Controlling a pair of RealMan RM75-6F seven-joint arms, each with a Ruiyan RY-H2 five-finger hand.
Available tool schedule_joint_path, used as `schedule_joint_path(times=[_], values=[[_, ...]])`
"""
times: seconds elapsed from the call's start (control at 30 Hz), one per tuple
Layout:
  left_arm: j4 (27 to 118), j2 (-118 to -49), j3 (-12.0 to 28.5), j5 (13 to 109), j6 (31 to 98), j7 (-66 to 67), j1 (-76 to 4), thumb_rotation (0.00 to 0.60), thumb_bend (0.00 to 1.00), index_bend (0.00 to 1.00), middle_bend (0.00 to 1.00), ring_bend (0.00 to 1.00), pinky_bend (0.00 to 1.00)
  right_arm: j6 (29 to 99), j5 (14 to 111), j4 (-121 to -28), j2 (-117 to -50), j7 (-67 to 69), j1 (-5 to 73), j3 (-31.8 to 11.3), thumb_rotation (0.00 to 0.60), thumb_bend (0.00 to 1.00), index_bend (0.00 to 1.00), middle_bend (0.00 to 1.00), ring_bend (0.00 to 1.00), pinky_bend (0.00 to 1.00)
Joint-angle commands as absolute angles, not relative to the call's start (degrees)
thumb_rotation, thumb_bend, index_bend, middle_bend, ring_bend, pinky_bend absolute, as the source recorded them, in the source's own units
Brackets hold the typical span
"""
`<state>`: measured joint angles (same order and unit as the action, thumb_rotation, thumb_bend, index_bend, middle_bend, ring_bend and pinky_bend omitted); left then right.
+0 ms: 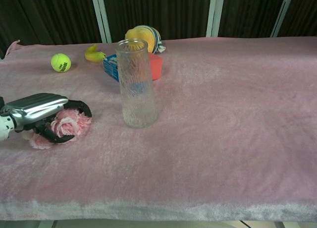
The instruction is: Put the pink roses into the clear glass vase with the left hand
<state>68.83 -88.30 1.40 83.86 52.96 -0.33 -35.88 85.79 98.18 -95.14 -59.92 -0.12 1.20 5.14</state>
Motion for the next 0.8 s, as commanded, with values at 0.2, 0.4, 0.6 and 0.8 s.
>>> schedule_joint_path(times=[0.2, 0.4, 0.6, 0.8], values=[[66.45, -89.7, 2.53, 88.47, 63.26, -5.64, -34.49, 0.6, 0.53, 0.67, 0.66, 0.62, 0.73, 85.55, 98.3, -95.17, -60.0, -0.34, 1.28, 5.21, 0.6, 0.22, 0.0, 0.0, 0.0, 0.0], [67.69, -88.29, 3.78, 90.69, 71.0, -8.59, -33.08, 0.6, 0.59, 0.73, 0.72, 0.66, 0.75, 85.66, 98.33, -95.18, -60.05, -0.48, 1.18, 5.25, 0.6, 0.22, 0.0, 0.0, 0.0, 0.0], [81.82, -81.23, 8.58, 88.22, 79.46, -15.39, -29.81, 0.6, 0.6, 0.74, 0.73, 0.67, 0.76, 85.81, 98.48, -95.08, -60.05, -0.42, 1.04, 5.38, 0.6, 0.22, 0.0, 0.0, 0.0, 0.0], [106.23, -67.35, 13.65, 83.13, 79.82, -22.49, -27.48, 0.6, 0.6, 0.75, 0.74, 0.67, 0.76, 85.55, 98.79, -95.14, -60.14, -0.7, 1.13, 5.56, 0.6, 0.22, 0.0, 0.0, 0.0, 0.0]])
